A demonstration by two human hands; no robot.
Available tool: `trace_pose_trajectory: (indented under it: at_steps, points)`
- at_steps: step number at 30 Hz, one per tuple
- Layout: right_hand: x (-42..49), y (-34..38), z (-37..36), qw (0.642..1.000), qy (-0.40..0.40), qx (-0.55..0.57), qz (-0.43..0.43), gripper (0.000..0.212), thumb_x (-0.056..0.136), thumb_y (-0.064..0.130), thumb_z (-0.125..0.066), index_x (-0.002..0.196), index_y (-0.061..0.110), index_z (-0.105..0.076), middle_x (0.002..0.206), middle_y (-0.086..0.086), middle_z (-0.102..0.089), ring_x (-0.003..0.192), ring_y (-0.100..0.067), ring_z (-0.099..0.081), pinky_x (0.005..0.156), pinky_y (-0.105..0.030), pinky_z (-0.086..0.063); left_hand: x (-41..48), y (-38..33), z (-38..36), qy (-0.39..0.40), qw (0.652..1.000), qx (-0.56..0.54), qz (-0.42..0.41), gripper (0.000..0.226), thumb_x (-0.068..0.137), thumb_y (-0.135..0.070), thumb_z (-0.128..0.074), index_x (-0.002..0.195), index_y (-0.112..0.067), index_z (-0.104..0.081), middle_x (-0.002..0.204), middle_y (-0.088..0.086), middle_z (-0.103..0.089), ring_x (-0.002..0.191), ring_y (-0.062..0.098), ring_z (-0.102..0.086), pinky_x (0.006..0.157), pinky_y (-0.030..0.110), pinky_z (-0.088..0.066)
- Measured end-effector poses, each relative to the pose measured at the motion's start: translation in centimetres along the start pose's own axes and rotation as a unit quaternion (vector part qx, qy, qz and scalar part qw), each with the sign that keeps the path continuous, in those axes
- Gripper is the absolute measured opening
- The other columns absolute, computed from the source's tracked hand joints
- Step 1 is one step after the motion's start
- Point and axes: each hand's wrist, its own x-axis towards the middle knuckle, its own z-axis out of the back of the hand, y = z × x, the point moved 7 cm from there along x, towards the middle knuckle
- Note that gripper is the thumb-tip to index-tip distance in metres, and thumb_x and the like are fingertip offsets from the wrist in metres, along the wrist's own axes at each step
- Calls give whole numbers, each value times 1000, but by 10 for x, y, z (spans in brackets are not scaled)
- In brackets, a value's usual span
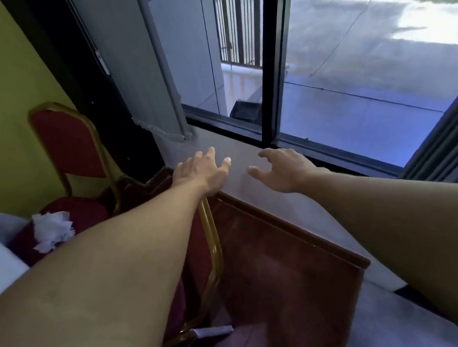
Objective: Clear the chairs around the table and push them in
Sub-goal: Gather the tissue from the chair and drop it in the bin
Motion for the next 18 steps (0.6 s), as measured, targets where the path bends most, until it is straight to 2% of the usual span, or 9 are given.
trace_pose_trajectory:
  at_steps: [7,12,18]
  points:
    - [72,-12,9,1000,15,-2,18,80,90,75,-41,151,23,-40,148,-5,-53,134,-26,-50,107,-48,-44,63,0,13,-10,1000,5,19,68,100,-60,-26,156,-21,-28,155,10,-40,140,31,-41,110,47,-31]
    - [137,-14,25,998,19,-8,63,77,94,69,-42,152,19,-39,149,-6,-51,136,-27,-48,106,-46,-43,116,3,24,-26,998,1,59,68,100,-60,-27,156,-21,-29,155,10,-40,139,31,-41,110,47,-30]
    - [224,-20,34,992,41,-37,113,80,92,73,-38,151,19,-40,147,-5,-52,133,-27,-50,103,-44,-45,174,-7,34,-33,993,-23,107,66,101,-59,-25,156,-21,-29,154,10,-42,137,32,-43,109,47,-32]
